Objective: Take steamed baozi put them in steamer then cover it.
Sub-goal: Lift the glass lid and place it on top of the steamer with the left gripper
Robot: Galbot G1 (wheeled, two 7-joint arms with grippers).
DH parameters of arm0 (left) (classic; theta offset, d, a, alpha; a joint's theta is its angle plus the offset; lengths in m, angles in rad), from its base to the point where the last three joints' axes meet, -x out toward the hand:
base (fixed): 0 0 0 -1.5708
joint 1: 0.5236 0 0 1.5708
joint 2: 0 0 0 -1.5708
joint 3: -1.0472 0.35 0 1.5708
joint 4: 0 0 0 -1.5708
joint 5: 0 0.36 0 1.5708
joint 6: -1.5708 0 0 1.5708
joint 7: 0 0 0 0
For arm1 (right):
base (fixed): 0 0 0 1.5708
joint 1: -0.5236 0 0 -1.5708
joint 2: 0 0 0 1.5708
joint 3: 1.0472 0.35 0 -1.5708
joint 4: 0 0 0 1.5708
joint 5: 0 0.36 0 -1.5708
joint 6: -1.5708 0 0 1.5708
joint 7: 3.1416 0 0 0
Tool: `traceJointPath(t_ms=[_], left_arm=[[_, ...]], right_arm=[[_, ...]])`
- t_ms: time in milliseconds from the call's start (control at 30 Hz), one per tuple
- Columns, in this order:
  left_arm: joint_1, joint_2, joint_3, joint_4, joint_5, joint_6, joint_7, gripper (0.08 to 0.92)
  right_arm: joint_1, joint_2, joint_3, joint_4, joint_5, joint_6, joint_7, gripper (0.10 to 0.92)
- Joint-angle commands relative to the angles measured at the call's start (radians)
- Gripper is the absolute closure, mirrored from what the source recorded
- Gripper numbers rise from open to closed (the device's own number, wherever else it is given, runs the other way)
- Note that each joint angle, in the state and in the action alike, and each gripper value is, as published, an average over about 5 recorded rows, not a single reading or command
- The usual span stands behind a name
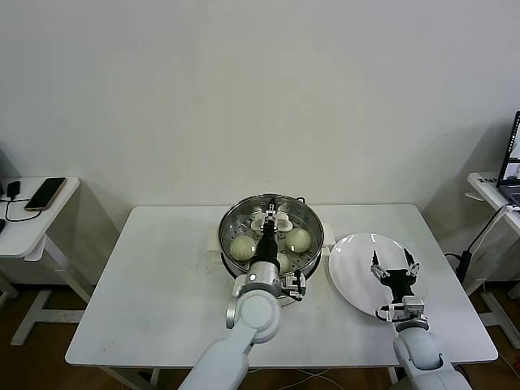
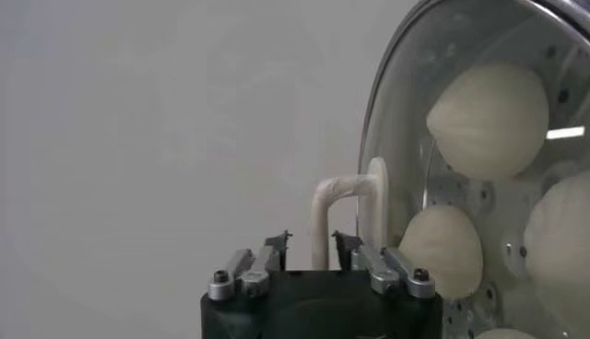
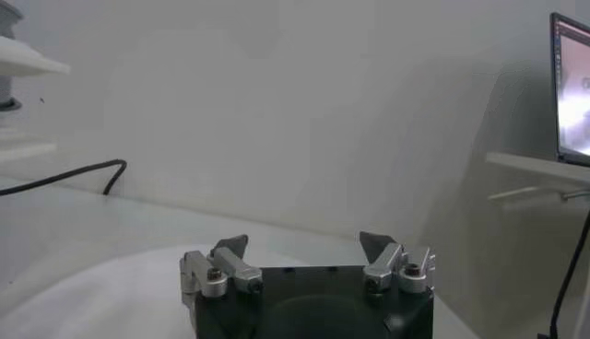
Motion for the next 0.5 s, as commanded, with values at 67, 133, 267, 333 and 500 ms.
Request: traceJointPath(t_ms=[67,133,267,333,500], left_arm=[[0.103,0.069,0.032,-0.199,-0.055,0.013,0.019,0.383],[0.125,0.094,0.034,-0.238,-0.076,0.017,0.025,0.361],[0.17,0.15,0.03,-0.32,-0.144,0.022,0.035,0.283],[0.19,0.178,0.013,-0.365,-0.221,0.019,0.011,0.229],[0.219,0.207,-0.131,-0.459,-0.655,-0.03,-0.188,0.179]], right_arm=[[0.001,-0.004,-0.005,0.007,0.001,-0.001,0.004,0.203],[0.002,-0.005,-0.006,0.009,0.0,-0.001,0.004,0.203],[0.003,-0.002,-0.009,0.008,-0.009,0.006,0.003,0.203],[0.0,-0.004,-0.014,0.012,-0.004,0.01,-0.001,0.203],[-0.017,-0.014,-0.038,0.052,0.075,-0.009,-0.013,0.203]])
